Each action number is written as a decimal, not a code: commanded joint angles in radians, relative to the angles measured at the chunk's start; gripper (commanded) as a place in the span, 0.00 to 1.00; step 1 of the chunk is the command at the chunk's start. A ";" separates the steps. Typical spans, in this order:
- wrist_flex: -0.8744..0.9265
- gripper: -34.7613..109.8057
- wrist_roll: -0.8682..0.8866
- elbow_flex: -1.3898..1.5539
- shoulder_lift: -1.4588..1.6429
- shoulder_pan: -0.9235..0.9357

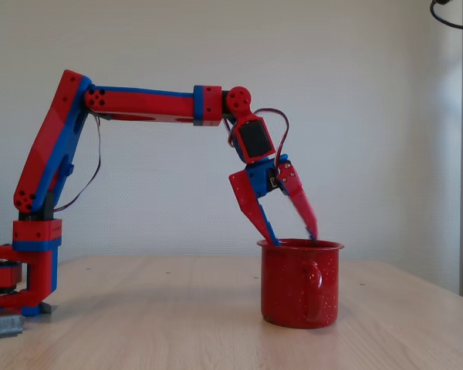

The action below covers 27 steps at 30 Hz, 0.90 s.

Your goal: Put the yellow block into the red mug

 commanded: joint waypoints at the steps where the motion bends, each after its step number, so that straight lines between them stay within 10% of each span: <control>1: -0.012 0.24 0.040 -0.095 0.095 -0.008; 27: -0.025 0.24 0.092 0.109 0.635 -0.021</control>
